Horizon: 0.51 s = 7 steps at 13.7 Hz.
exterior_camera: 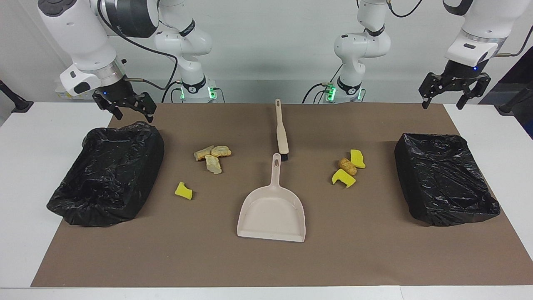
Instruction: Sweep and dump trash in bin
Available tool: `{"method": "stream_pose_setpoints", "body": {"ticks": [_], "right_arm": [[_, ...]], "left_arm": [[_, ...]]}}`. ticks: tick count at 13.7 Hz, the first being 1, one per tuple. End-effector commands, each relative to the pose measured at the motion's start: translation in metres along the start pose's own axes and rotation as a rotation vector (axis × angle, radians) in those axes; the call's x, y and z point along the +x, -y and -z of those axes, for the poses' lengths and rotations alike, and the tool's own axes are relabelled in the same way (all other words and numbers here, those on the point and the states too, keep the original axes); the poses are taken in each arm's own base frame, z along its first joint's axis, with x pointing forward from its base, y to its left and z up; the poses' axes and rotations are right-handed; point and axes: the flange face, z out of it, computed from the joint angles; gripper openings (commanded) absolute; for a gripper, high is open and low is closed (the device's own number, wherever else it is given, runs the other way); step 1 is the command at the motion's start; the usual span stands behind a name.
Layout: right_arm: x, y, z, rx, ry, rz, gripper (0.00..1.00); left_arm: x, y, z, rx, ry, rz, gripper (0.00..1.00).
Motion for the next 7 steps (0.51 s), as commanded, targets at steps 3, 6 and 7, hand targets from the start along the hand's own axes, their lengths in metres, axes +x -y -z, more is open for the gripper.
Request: {"method": "stream_pose_setpoints", "body": {"ticks": [3,6,7], "right_arm": [[-0.0006,-0.0097,-0.0008,0.001,0.009,-0.030,1.00],[0.0020,-0.0062,-0.0016,-0.033,0.008,0.031,1.00],[0.0022,-0.0026,-0.0004,-0.039,0.001,0.038,1.00]], "left_arm": [[-0.0019,0.0020,0.0037,-0.002,0.008,0.000,1.00],[-0.0019,0.0020,0.0037,-0.002,0.008,0.000,1.00],[-0.0019,0.0020,0.0037,-0.002,0.008,0.000,1.00]]}}
